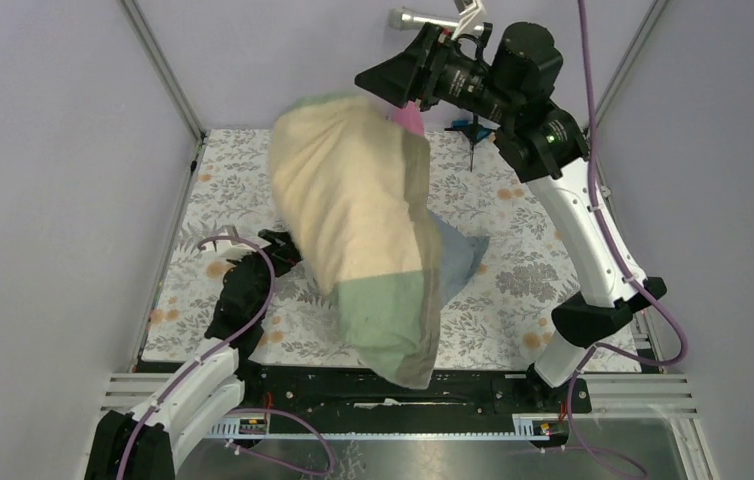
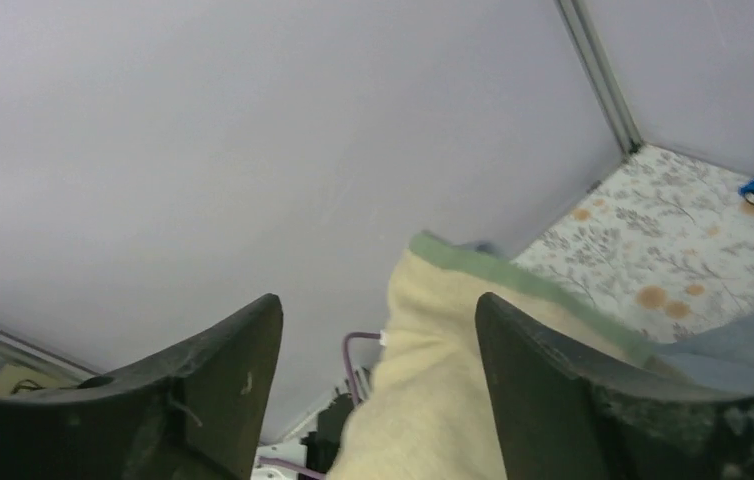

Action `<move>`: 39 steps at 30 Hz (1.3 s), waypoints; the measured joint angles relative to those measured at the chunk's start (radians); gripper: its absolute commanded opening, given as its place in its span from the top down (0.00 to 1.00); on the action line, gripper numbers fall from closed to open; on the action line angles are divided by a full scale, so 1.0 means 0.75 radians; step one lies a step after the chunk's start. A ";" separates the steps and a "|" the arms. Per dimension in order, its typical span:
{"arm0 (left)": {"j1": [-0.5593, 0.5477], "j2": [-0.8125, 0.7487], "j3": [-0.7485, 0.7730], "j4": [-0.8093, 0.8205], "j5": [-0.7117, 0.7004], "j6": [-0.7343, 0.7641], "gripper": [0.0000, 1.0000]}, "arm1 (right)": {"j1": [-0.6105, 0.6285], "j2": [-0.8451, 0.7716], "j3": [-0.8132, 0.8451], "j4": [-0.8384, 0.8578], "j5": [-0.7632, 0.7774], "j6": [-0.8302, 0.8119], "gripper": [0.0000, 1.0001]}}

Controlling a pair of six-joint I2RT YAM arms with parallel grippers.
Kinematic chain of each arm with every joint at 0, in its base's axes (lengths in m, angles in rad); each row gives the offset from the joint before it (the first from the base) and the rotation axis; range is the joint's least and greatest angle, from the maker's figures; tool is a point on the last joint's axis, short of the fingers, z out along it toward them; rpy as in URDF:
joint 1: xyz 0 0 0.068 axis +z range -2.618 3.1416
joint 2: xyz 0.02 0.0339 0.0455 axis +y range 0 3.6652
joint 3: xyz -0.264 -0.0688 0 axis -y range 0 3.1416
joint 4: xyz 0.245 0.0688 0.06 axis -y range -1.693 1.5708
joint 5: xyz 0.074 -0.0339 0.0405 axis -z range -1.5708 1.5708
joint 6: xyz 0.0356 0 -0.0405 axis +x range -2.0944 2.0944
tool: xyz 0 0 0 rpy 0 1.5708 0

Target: Remove the pillowcase from the pillow

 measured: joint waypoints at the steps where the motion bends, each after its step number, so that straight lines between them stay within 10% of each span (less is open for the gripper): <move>1: 0.000 0.002 0.000 -0.005 -0.016 -0.001 0.01 | 0.000 0.008 -0.005 -0.006 0.001 -0.012 0.17; 6: 0.001 0.077 0.001 -0.105 -0.057 0.002 0.01 | 0.001 0.052 -0.143 -0.171 0.097 -0.164 0.08; 16: 0.001 -0.016 0.004 -0.299 -0.249 -0.099 0.01 | -0.041 -0.367 -1.326 -0.116 0.722 -0.386 0.00; 28: -0.025 -0.145 0.064 -0.657 -0.661 -0.351 0.01 | -0.237 -0.205 -1.590 0.171 0.715 -0.392 0.00; 31: -0.026 -0.111 0.064 -0.634 -0.654 -0.336 0.01 | -0.237 -0.088 -1.590 0.195 0.646 -0.396 0.23; 34: -0.026 -0.063 0.069 -0.610 -0.645 -0.325 0.01 | -0.240 0.012 -1.584 0.215 0.593 -0.408 0.91; 35: -0.026 -0.050 0.070 -0.604 -0.640 -0.317 0.01 | -0.247 0.035 -1.577 0.222 0.574 -0.404 1.00; 39: -0.026 -0.014 0.070 -0.525 -0.561 -0.244 0.01 | -0.326 0.033 -1.589 0.268 0.468 -0.327 1.00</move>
